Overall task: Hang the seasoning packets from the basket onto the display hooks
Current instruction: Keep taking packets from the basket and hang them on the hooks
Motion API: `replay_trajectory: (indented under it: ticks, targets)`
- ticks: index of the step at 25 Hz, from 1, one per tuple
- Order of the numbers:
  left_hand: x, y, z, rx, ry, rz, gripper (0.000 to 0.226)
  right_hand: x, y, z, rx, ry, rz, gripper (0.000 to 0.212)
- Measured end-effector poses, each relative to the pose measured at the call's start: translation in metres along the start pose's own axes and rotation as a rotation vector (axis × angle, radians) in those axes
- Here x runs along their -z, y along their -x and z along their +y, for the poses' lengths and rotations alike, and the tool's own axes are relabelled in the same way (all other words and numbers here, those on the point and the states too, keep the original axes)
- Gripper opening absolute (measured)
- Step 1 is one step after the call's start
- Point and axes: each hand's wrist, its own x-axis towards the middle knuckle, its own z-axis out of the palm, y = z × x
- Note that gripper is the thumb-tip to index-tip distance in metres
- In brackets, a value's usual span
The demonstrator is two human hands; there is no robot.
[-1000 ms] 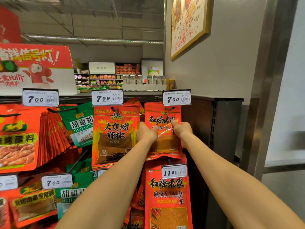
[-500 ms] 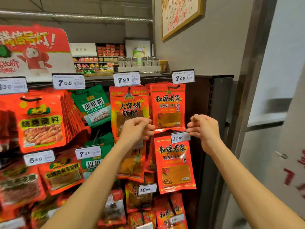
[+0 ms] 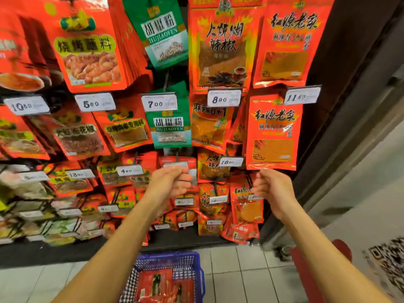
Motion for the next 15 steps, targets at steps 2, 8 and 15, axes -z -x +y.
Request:
replay_trajectory:
  ticks: [2,8,15]
  targets:
    - [0.024,-0.001,-0.049,0.125,0.02,0.065,0.021,-0.018,-0.008,0.048,-0.134,0.008,-0.024,0.025]
    - [0.104,0.004,-0.192,0.503,0.029,0.229,0.017,-0.079,0.003,0.197,-0.452,0.151,-0.083,0.025]
    - [0.186,-0.037,-0.419,0.828,-0.106,0.287,0.028,-0.154,0.003,0.445,-0.818,0.301,-0.004,0.023]
